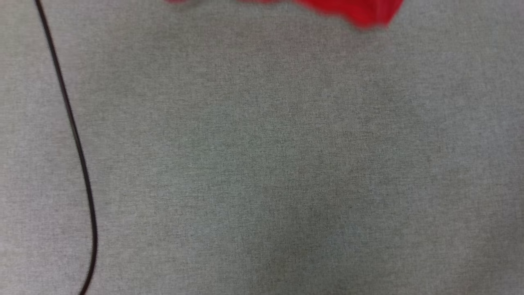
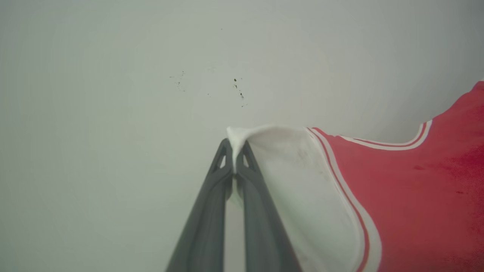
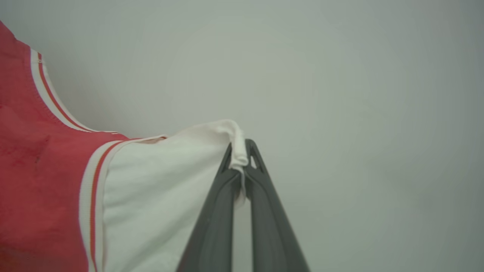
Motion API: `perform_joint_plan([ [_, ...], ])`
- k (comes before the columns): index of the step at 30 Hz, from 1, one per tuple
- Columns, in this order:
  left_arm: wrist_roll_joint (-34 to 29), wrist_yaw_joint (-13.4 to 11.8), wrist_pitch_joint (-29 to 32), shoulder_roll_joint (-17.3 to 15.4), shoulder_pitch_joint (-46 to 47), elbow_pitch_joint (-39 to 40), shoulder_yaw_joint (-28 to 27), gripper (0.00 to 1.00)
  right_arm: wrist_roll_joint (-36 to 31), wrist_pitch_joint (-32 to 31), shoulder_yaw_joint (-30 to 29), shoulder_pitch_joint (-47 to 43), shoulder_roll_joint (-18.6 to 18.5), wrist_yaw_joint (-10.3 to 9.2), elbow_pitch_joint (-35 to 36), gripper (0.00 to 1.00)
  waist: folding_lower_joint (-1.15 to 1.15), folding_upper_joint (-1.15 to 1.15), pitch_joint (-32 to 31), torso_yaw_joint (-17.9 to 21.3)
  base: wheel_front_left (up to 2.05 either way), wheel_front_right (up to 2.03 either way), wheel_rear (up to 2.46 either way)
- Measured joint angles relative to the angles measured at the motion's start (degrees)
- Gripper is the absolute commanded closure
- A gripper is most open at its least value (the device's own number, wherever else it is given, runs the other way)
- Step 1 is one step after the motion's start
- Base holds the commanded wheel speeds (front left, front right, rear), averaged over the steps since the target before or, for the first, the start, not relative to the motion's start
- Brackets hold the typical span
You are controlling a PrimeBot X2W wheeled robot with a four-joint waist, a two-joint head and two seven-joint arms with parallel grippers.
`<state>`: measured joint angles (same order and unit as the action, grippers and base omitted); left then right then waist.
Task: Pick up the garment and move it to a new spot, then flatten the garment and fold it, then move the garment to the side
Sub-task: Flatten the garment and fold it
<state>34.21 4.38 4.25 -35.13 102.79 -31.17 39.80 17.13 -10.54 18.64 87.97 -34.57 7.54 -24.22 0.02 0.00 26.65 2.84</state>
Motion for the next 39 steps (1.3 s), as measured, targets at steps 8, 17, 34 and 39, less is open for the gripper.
perform_joint_plan([
  [8, -0.3, 1.7, -3.2, 1.0, 5.4, -7.5, 0.3, 1.0, -1.0, 4.6, 3.2, 10.2, 2.3, -0.01, -10.5, 1.0, 0.0, 0.0, 2.5, 0.2, 0.0, 0.0, 0.0],
  [17, 1.2, 2.5, -6.8, 2.0, 2.2, -12.9, 2.2, 1.0, 0.9, 10.9, 7.9, 10.1, 4.2, -0.01, -18.5, 1.0, -0.01, 0.0, 5.5, -0.3, 0.0, 0.0, 0.0],
  [34, 8.9, 0.6, -13.3, -1.5, -26.4, -7.0, 2.8, 1.0, 9.5, 23.0, 13.8, -14.2, 7.2, -0.01, -21.8, 1.0, -0.02, 0.0, -1.1, 0.1, 0.0, 0.0, 0.0],
  [39, 12.6, -3.7, -14.3, -4.0, -39.4, -0.2, 2.1, 1.0, 11.8, 23.9, 15.3, -23.5, 6.1, -0.01, -18.6, 1.0, -0.02, 0.0, -5.0, -0.2, 0.0, 0.0, 0.0],
])
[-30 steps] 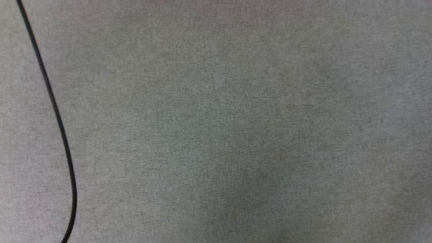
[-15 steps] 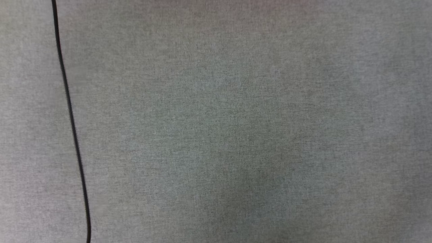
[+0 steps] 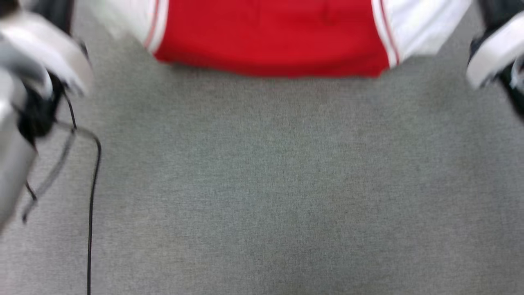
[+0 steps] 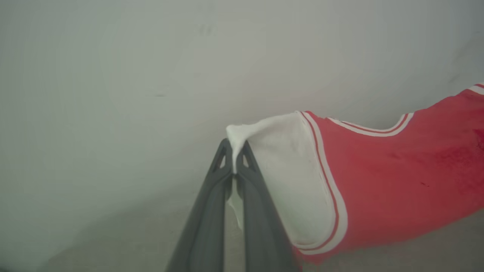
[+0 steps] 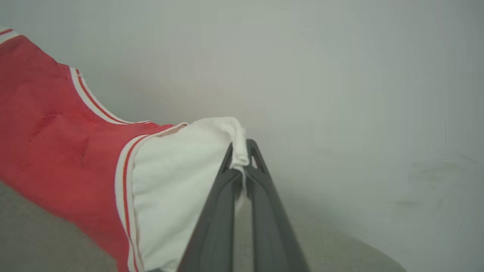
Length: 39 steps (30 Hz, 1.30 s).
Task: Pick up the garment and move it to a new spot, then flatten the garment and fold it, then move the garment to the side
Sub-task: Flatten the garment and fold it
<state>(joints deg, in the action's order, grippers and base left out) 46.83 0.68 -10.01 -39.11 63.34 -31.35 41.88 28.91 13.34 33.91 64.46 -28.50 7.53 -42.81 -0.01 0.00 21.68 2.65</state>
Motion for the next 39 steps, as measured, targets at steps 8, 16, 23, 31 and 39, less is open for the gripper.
perform_joint_plan([
  [8, 5.7, -7.5, -0.2, -3.0, -22.0, 12.1, 0.5, 1.0, 1.8, 0.2, 1.2, -14.8, -0.9, 0.0, 5.3, 1.0, 0.0, 0.0, -6.4, -0.5, 0.0, 0.0, 0.0],
  [16, 10.7, -12.8, -0.9, -4.0, -38.0, 18.7, 1.4, 1.0, 2.3, -0.9, -0.6, -31.5, -2.7, 0.0, 11.2, 1.0, -0.01, 0.0, -12.3, -1.0, 0.0, 0.0, 0.0],
  [23, 15.1, -15.5, -2.4, -5.1, -49.1, 20.7, 0.7, 1.0, 1.4, -2.0, -6.5, -44.3, -2.9, 0.0, 13.8, 1.0, -0.01, 0.0, -16.0, -0.8, 0.0, 0.0, 0.0],
  [31, 17.4, -17.1, -3.8, -5.4, -57.3, 20.7, 0.1, 1.0, 0.0, -2.9, -15.2, -56.9, -1.5, 0.01, 15.4, 1.0, -0.01, 0.0, -18.6, -0.9, 0.0, 0.0, 0.0],
  [39, 18.0, -18.3, -4.4, -4.9, -62.2, 21.1, -1.1, 1.0, -2.6, -4.4, -22.9, -68.0, 1.8, 0.02, 19.2, 1.0, 0.0, 0.0, -19.1, -1.7, 0.0, 0.0, 0.0],
])
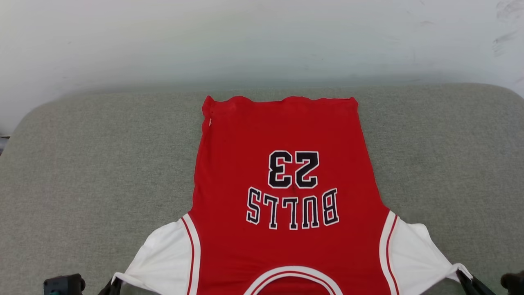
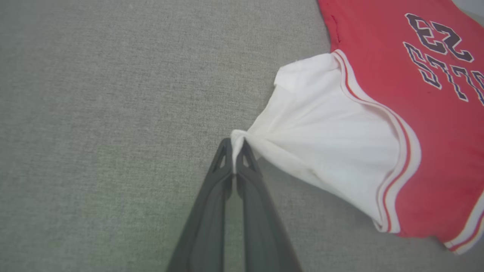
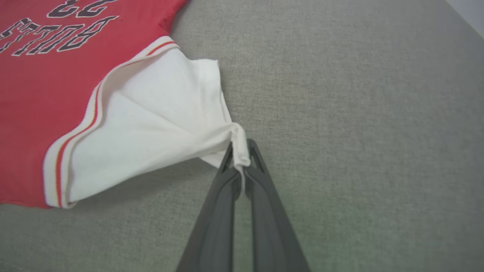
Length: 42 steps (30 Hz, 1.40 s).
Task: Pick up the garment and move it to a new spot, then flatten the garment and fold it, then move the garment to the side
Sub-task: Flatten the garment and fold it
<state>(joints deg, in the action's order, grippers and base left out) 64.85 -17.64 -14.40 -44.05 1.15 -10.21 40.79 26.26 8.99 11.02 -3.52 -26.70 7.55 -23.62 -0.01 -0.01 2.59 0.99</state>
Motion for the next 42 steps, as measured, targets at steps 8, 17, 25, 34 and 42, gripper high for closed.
perform_joint_plan([
  [8, -1.3, -1.3, -0.4, 0.7, -2.1, 2.5, -0.8, 1.0, -1.6, -3.0, -5.2, -5.9, 2.1, 0.0, 4.3, 1.0, 0.0, 0.0, 0.1, -0.3, 0.0, 0.0, 0.0],
  [17, -5.0, -3.8, -0.4, 0.8, -0.5, 7.1, -0.5, 1.0, -3.6, -4.5, -11.5, -5.6, 3.1, -0.03, 9.0, 0.0, 0.01, 0.0, 1.3, -1.2, 0.0, 0.0, 0.0],
  [25, -8.2, -6.7, -0.4, 1.3, 2.1, 12.9, -0.3, 1.0, -5.3, -6.5, -18.6, 1.6, -0.4, -0.03, 19.3, 0.0, 0.01, 0.0, 4.6, -2.6, 0.0, 0.0, 0.0],
  [34, -12.6, -7.6, -0.4, 2.6, 7.5, 17.2, -0.3, 1.0, -4.5, -16.9, -17.8, 22.7, -8.4, -0.03, 26.9, 0.0, 0.02, 0.0, 11.7, -5.3, 0.0, 0.0, 0.0],
  [42, -16.1, -5.8, -0.5, 6.4, 13.0, 16.9, -0.8, 1.0, 0.6, -33.3, -8.0, 44.8, -12.0, -0.03, 22.3, 0.0, 0.02, 0.0, 19.6, -9.3, 0.0, 0.0, 0.0],
])
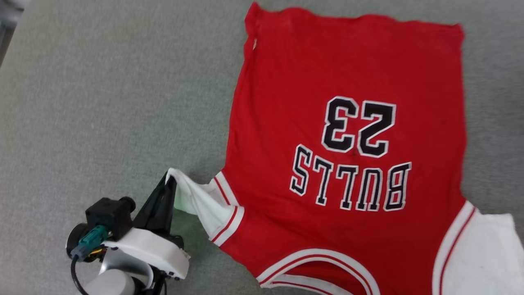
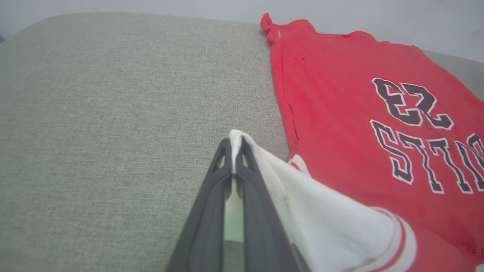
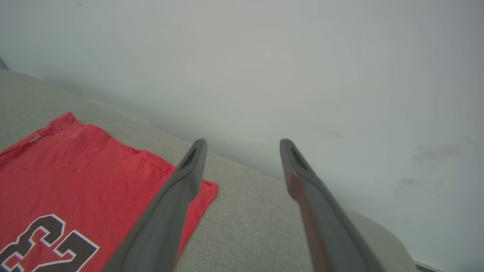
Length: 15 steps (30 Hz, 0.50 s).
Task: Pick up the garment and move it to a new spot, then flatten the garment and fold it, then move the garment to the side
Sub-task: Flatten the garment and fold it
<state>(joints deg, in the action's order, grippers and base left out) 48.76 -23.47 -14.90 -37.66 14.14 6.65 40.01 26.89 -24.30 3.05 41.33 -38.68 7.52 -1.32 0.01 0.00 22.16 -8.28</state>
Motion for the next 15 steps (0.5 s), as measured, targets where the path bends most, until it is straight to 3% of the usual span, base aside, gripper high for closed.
perform_joint_plan([
  [10, -4.3, 3.4, -0.1, 5.4, 4.0, -1.7, -1.5, 1.0, 4.4, -25.9, 10.8, 17.2, -2.6, 0.0, -14.7, 0.0, 0.0, 0.0, 8.0, -5.6, 0.0, 0.0, 0.0],
  [15, -6.1, 4.9, -0.1, 7.7, 4.6, -2.1, -2.6, 1.0, 4.7, -32.1, 11.7, 20.2, -3.2, 0.0, -19.4, 0.0, 0.0, 0.0, 10.9, -7.8, 0.0, 0.0, 0.0],
])
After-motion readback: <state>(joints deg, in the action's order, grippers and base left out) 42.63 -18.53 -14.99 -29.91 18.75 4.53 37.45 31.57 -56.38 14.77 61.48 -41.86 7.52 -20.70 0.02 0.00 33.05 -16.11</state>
